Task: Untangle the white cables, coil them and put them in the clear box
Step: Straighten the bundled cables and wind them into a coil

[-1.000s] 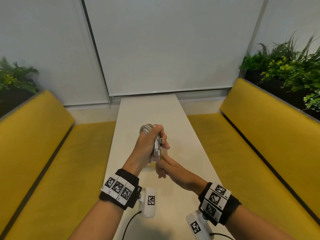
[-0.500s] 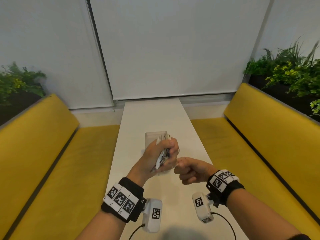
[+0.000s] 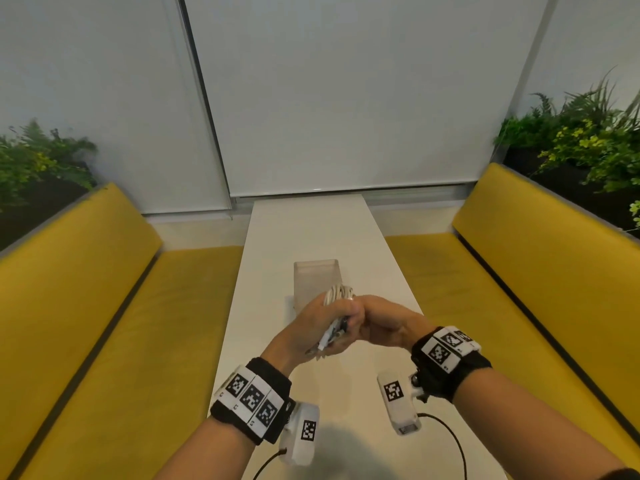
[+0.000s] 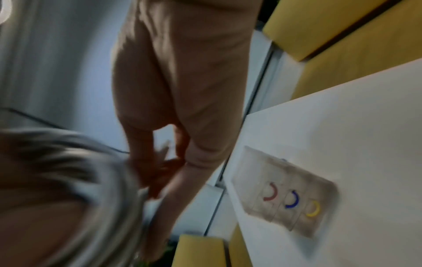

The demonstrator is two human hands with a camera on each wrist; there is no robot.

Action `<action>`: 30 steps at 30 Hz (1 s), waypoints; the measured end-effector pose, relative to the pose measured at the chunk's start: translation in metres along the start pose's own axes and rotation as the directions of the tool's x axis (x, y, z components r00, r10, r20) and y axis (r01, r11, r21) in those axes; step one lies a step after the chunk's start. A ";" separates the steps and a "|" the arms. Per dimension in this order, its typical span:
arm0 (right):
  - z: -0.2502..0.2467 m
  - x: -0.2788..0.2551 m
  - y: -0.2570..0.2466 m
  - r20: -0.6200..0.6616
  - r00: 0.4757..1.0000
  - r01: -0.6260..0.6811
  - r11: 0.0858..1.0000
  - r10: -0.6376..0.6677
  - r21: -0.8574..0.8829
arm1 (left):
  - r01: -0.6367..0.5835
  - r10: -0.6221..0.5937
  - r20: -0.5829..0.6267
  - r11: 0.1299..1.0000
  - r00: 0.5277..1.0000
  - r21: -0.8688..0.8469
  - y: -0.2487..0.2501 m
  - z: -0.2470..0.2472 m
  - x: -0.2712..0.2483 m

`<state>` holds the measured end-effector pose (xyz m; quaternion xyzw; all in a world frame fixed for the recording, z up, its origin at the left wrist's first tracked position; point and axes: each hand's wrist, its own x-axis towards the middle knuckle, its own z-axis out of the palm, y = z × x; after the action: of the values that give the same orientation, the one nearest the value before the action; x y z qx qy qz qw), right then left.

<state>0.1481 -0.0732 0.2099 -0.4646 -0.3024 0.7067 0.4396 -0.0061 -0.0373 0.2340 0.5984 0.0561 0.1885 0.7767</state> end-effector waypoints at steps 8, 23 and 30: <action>0.032 -0.018 -0.007 0.067 0.988 0.125 0.971 -0.141 0.204 | 0.020 -0.016 -0.063 0.997 0.998 0.071 -0.002 -0.015 0.003; 0.039 0.001 0.014 -0.457 0.611 0.483 0.761 -0.647 -0.432 | 0.172 -0.165 -0.277 0.985 0.946 0.002 0.010 -0.011 0.012; 0.036 0.006 0.015 -0.527 0.506 0.433 0.730 -0.683 -0.529 | 0.273 -0.281 -0.282 0.960 0.917 -0.065 0.013 -0.018 0.011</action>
<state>0.1087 -0.0747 0.2088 -0.6342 -0.3634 0.2337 0.6413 -0.0047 -0.0147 0.2426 0.5408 0.2506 0.1627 0.7863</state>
